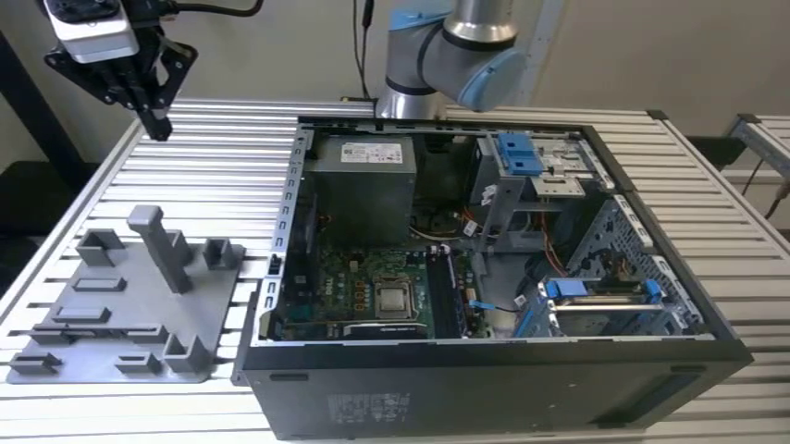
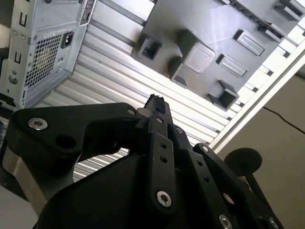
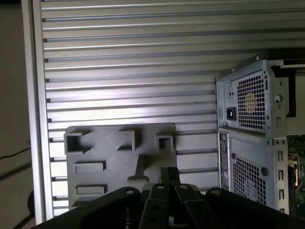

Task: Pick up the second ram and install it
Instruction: 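Reach for the second ram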

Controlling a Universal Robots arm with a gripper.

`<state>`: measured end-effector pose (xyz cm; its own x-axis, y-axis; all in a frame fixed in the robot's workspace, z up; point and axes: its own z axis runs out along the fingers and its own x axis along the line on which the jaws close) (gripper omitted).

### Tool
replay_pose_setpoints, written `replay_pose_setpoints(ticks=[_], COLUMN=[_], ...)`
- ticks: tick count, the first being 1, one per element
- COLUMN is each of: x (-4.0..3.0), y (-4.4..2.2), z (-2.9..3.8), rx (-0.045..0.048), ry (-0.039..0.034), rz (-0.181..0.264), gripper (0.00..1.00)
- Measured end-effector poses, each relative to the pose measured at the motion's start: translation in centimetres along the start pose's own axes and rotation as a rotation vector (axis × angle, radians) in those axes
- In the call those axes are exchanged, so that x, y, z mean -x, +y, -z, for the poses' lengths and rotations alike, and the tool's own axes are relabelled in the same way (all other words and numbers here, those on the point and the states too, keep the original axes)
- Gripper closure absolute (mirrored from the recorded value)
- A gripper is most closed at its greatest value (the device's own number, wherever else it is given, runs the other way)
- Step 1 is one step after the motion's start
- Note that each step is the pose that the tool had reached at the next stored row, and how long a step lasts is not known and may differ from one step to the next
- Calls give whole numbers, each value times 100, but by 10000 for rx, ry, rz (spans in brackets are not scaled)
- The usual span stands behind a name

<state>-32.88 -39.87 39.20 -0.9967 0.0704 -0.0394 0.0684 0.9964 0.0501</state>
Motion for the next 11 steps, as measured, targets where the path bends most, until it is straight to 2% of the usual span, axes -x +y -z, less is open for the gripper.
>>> replay_pose_setpoints(ticks=[11], x=[-168], y=[-12], z=[0], rx=[0], ry=[-1], rz=[1], gripper=[89])
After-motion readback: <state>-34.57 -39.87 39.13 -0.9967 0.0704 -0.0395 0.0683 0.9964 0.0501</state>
